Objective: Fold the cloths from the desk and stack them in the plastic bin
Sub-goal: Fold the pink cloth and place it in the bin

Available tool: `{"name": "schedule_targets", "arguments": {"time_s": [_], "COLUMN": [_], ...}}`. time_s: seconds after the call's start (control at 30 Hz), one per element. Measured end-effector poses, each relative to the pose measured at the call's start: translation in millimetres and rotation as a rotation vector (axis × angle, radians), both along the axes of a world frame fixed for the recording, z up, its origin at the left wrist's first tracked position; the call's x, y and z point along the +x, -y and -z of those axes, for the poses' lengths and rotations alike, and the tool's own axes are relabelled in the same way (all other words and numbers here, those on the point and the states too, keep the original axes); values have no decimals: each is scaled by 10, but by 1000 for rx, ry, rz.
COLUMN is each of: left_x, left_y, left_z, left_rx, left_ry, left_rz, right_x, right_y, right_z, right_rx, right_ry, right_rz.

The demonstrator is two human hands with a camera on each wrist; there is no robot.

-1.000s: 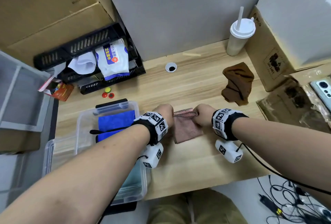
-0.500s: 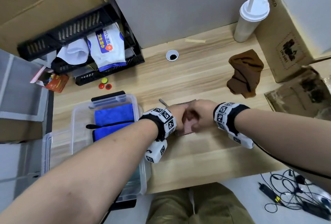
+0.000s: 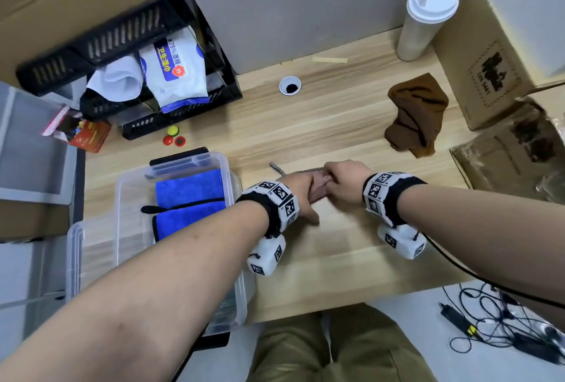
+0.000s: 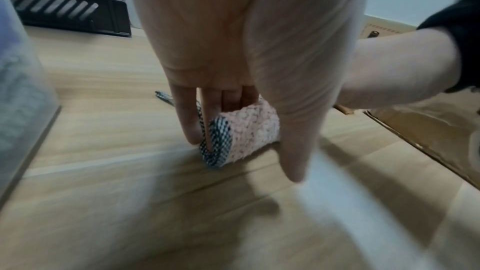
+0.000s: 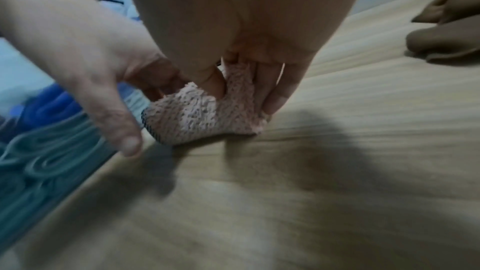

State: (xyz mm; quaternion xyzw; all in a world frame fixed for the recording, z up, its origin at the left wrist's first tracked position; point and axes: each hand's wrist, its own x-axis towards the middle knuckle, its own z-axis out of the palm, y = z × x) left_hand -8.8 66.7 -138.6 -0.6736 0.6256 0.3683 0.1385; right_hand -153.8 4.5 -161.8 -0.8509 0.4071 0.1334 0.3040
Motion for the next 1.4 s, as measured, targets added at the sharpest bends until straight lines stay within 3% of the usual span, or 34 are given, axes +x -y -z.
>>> {"name": "schedule_targets", "arguments": {"time_s": [0.13, 0.33, 0.6, 0.73, 0.83, 0.97, 1.13, 1.3, 1.4], "left_x": [58, 98, 113, 129, 163, 264, 463, 947, 1296], "left_y": [100, 214, 271, 320, 299, 340, 416, 357, 164], "left_z": [78, 194, 324, 337, 296, -18, -667, -1296, -1560], "left_rx": [-55, -110, -64, -18, -28, -73, -36, -88, -104], "left_ry": [25, 66, 177, 139, 141, -21, -296, -287, -158], "left_rz": [-165, -279, -147, -97, -110, -59, -154, -210, -227], "right_x": [7, 5, -73, -16, 31, 85, 357, 899, 1250], "right_y": [53, 16, 41, 63, 127, 319, 544, 537, 398], "right_z": [152, 330, 324, 277, 129, -210, -759, -1320, -1559], "right_rx": [75, 52, -246, -105, 104, 224, 365, 431, 349], "right_ry": [-11, 97, -23, -66, -11, 70, 204, 350, 323], "right_rz": [196, 308, -7, -22, 88, 224, 219, 171, 72]}}
